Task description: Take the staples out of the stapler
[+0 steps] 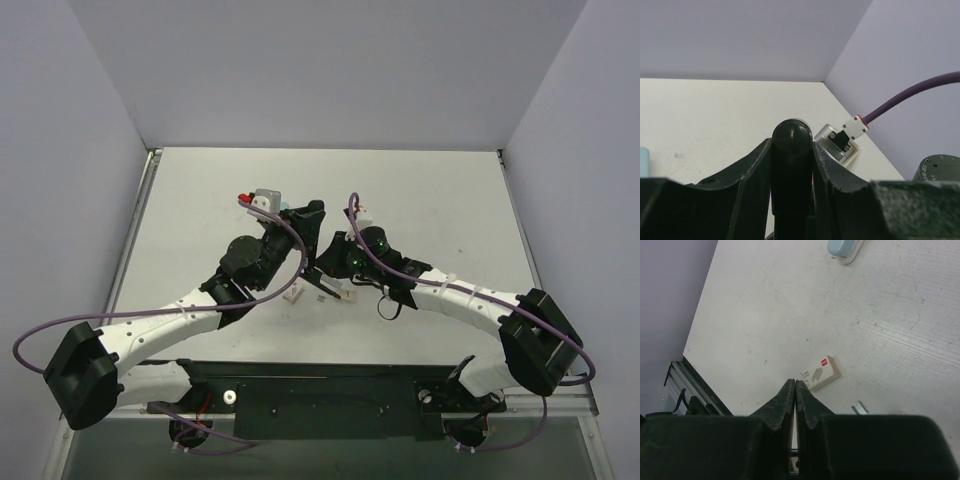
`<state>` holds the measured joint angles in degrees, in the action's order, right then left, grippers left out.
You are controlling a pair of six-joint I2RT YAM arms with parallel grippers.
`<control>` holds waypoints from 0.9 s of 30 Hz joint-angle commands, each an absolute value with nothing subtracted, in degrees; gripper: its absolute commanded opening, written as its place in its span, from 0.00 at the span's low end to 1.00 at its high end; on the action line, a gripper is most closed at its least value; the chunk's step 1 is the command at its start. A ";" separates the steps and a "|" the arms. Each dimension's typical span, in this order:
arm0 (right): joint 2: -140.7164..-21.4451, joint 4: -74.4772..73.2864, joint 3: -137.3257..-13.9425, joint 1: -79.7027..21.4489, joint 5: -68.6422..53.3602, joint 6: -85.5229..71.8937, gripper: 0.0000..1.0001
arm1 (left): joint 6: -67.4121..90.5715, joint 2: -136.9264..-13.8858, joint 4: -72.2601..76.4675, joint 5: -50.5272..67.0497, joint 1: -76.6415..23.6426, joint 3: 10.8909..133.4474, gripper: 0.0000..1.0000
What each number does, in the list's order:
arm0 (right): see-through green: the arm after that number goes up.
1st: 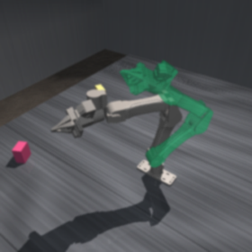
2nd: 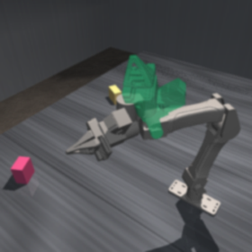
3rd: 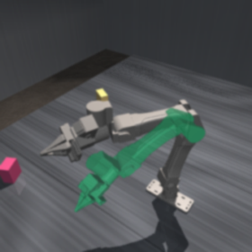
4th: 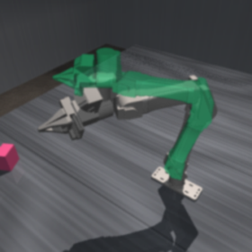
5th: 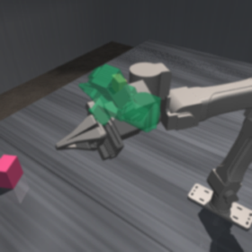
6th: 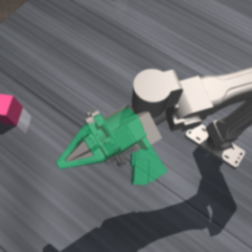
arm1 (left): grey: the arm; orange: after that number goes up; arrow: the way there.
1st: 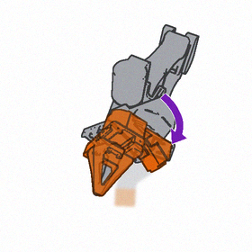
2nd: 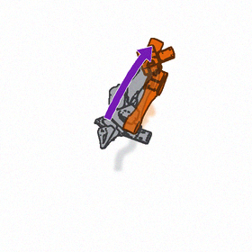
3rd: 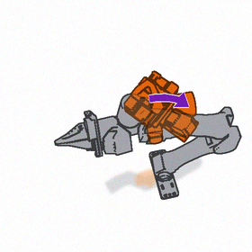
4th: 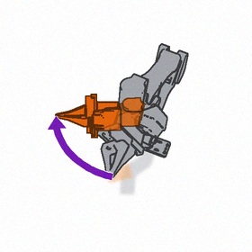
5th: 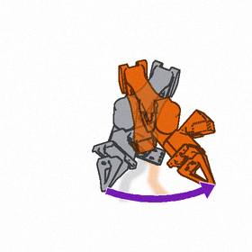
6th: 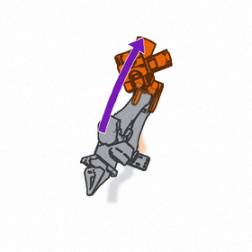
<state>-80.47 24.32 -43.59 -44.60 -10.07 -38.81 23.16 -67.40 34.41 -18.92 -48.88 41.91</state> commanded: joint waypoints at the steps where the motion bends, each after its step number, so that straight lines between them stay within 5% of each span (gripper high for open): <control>1: -80.86 29.88 -43.59 -44.74 -15.29 -39.55 0.00 | 21.80 -68.02 48.25 -21.18 -48.25 46.93 0.00; 27: -91.41 42.71 -51.24 -35.77 -28.39 -44.12 0.00 | 16.44 -91.05 46.85 -14.15 -42.28 66.35 0.00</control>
<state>-91.02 37.17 -47.18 -35.94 -23.68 -44.91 15.81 -89.80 41.71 -16.36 -42.52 60.84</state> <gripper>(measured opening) 0.001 0.423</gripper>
